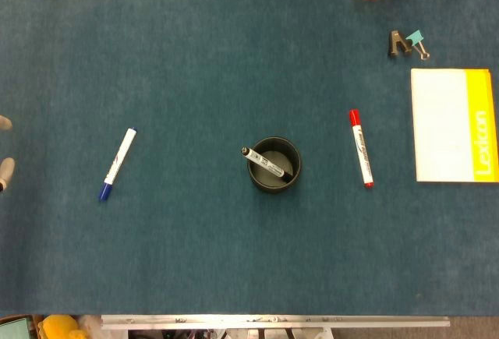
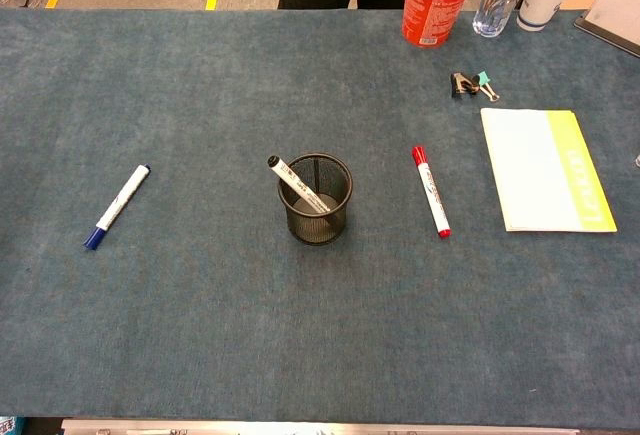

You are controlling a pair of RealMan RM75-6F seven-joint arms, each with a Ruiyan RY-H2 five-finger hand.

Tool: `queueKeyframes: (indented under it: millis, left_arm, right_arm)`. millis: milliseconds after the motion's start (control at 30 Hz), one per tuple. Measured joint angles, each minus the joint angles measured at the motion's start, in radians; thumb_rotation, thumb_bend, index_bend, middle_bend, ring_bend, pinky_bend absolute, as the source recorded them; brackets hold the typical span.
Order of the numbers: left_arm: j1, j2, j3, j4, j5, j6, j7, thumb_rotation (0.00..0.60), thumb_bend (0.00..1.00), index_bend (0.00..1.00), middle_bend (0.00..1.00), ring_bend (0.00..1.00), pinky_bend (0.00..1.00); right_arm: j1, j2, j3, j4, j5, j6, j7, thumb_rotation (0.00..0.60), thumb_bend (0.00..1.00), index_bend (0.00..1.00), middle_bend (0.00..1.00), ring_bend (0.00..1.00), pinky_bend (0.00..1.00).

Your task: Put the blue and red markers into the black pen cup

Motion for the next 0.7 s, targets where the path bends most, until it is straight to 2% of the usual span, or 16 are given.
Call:
queueKeyframes:
  millis: [700]
  left_arm:
    - [-0.001,0.015,0.012,-0.033,0.036,0.002,0.0,0.6,0.27,0.35,0.28,0.22,0.23]
  right_arm:
    - [0.027,0.018,-0.01,0.005,-0.05,-0.032,0.068,0.6,0.14,0.46,0.37,0.29,0.26]
